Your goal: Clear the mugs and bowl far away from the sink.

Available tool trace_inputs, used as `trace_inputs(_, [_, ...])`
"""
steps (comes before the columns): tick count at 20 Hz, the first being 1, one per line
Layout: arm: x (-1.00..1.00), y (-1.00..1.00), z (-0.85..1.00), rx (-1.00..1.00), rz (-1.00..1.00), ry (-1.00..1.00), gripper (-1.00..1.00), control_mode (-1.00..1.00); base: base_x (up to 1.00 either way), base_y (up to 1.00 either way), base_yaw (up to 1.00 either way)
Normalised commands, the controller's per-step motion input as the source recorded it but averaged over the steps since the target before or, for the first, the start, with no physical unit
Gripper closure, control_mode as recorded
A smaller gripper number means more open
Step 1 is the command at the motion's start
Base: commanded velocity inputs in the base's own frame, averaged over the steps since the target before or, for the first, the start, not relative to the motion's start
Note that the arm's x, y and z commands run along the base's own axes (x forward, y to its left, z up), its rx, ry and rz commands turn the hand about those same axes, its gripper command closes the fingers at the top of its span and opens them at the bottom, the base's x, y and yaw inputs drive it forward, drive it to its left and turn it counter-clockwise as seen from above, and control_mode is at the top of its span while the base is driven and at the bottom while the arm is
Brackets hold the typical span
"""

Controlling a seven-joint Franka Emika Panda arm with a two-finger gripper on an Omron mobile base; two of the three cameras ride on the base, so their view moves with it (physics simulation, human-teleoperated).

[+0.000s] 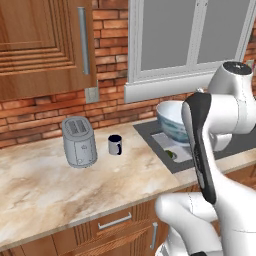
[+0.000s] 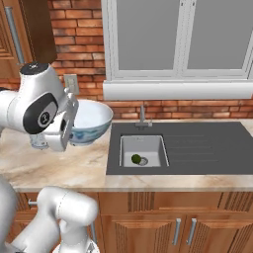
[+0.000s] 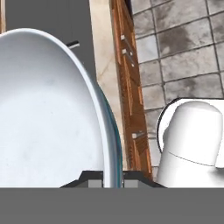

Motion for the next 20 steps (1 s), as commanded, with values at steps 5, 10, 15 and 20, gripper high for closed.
trace_inputs(5, [-0.99,0.00,0.06,0.00,0.00,-0.06,1.00,-1.00,0.00,0.00,0.00])
trace_inputs(10, [0.00,0.00,0.00,0.00,0.00,0.00,1.00,1.00,-0.68,-0.02,-0.01])
trace_inputs(15, [0.00,0.00,0.00,0.00,0.00,0.00,1.00,1.00,-0.01,-0.33,-0.11])
trace_inputs(20, [0.00,0.00,0.00,0.00,0.00,0.00,1.00,1.00,0.00,-0.09,-0.95])
